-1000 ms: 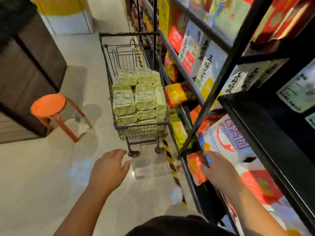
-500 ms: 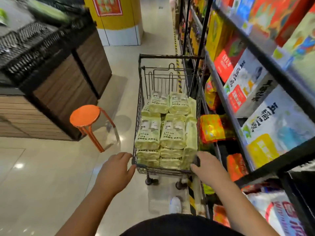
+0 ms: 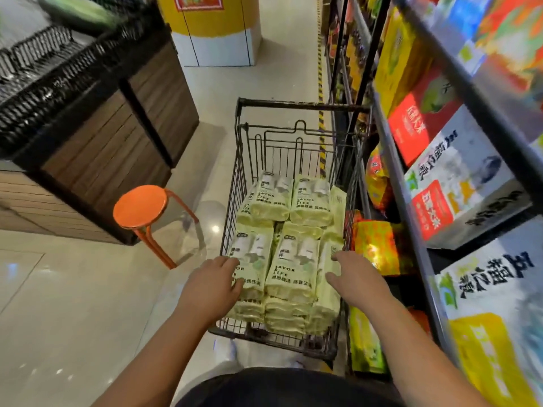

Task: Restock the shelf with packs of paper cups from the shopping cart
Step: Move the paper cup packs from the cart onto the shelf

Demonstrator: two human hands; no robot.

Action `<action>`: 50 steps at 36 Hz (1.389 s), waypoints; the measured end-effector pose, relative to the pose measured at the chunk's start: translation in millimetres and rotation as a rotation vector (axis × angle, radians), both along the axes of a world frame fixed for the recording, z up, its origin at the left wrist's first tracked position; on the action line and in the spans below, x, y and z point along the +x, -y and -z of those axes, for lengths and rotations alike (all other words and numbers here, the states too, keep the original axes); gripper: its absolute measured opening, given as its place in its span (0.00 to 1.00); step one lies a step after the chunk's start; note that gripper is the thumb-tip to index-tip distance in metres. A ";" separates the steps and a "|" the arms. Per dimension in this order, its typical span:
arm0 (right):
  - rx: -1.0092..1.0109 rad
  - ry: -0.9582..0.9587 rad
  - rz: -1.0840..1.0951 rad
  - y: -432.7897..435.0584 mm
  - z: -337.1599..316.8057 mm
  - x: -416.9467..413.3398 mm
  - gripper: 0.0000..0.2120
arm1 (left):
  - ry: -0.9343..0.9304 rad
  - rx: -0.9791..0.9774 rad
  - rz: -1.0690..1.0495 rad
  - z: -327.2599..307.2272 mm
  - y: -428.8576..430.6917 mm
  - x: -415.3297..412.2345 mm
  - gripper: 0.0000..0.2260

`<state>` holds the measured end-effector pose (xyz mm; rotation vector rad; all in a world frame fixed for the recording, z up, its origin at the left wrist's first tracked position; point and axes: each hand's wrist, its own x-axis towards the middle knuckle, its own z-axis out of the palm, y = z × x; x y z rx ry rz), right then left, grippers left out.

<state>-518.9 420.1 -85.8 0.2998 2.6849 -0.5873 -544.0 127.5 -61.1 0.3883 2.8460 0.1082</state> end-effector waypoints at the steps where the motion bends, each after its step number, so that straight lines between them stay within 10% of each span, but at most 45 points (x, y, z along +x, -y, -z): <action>1: -0.004 0.005 0.010 -2.4 2.3 -4.0 0.26 | 0.000 -0.001 0.004 1.4 -0.6 -7.0 0.21; 28: 0.016 0.158 0.304 0.5 77.4 -219.1 0.30 | 0.221 0.123 0.145 114.6 -18.1 -282.9 0.29; 39: -0.202 0.172 0.691 -10.2 125.1 -273.4 0.38 | 0.348 0.119 0.005 169.5 -56.8 -339.4 0.28; 50: -0.323 0.202 0.880 -19.1 145.3 -287.1 0.37 | 0.563 0.598 -0.508 187.0 -80.2 -349.6 0.45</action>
